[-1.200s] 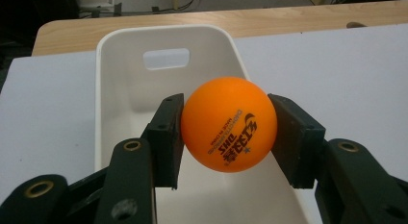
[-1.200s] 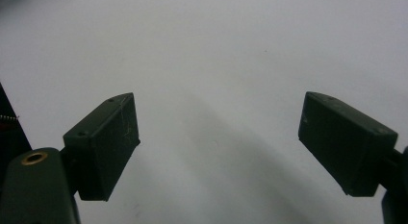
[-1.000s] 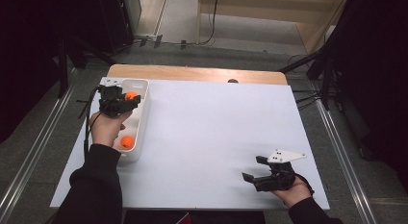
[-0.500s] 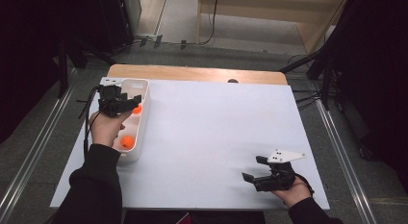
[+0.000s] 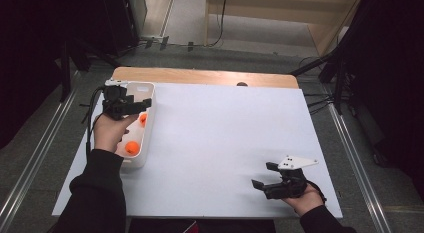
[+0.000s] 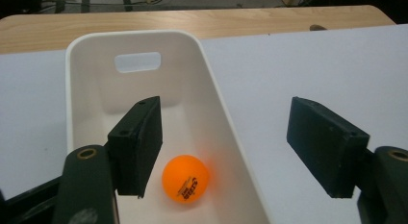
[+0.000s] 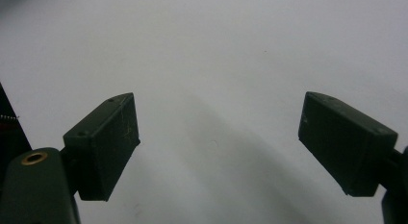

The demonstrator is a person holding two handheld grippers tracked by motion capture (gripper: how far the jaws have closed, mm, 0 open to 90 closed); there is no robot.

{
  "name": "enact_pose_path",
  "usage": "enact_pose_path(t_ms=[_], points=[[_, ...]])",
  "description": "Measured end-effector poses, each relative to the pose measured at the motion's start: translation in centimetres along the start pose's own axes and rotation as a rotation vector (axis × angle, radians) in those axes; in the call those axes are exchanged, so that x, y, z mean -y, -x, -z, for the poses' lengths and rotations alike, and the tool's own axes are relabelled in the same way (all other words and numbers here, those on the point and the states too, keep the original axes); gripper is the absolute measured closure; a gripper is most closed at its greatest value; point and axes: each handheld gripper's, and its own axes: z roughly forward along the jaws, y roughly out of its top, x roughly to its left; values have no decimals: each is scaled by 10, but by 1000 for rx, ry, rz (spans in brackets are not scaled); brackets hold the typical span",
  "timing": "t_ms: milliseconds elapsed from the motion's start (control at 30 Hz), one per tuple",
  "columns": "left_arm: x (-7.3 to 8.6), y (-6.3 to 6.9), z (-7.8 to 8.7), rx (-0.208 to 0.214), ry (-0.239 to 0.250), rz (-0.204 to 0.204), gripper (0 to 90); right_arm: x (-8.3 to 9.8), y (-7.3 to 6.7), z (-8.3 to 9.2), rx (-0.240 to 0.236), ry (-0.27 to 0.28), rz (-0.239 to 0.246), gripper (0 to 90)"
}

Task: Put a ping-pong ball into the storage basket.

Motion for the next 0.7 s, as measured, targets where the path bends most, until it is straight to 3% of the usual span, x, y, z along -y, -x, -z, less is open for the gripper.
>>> enact_pose_path(t_ms=[400,500,700], points=[[-7,14,9,103,4,-27,284,0,-1,0,0,-3,1,126],[-8,19,9,146,0,-28,285,0,0,0,0,-3,2,126],[-9,29,9,161,-16,-56,285,0,-1,0,-1,-3,2,126]])
